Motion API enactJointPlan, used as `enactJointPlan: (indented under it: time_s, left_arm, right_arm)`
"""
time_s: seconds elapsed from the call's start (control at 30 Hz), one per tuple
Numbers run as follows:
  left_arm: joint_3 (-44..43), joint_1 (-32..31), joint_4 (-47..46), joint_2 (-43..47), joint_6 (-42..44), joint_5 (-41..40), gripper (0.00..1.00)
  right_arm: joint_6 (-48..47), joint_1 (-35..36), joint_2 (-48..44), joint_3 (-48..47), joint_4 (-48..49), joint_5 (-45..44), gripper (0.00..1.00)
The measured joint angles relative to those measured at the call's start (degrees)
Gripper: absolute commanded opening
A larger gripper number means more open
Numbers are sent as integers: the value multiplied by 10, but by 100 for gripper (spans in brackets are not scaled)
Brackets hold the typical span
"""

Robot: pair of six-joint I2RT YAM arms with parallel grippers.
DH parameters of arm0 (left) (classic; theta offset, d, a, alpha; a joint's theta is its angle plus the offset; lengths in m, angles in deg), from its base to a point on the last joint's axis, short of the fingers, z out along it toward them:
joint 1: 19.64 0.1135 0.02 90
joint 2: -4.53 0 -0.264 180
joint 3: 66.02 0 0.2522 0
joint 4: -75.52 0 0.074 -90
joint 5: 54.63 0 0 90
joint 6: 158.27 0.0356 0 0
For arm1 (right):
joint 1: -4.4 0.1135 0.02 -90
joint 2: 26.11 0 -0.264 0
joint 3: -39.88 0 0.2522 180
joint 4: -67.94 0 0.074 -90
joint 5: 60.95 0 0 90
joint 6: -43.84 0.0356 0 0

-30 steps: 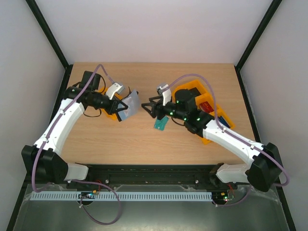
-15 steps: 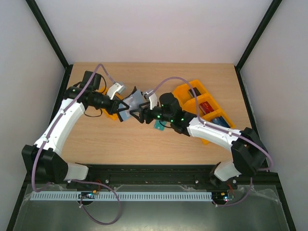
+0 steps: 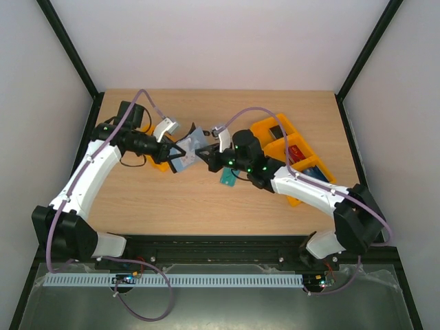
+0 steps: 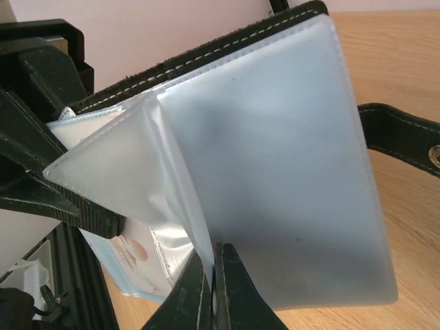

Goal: Take the credit cards out of the card holder

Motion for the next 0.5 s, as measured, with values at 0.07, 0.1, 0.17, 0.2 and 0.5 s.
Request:
enactJointPlan:
  time_s: [0.07,0.1,0.17,0.2,0.5]
  left_arm:
    - [0,-2,-7,0,5,10,2]
    - [-1,-2,-9,0,7,14,2]
    - [-1,-3,-14,0,9,19,2]
    - [-1,-5,-12,0,9,19,2]
    - [1,-17,-43,0,-53,-175,2]
  right_arm:
    - [7,-11,-8,3,-1,16,2]
    - [12,-19,-12,5,-1,28,4]
    - [20,-35,-22,10,-5,42,16]
    - [24,-44,-25,11,-9,41,23]
    - [39,-137,-31,-17,-136,5,33]
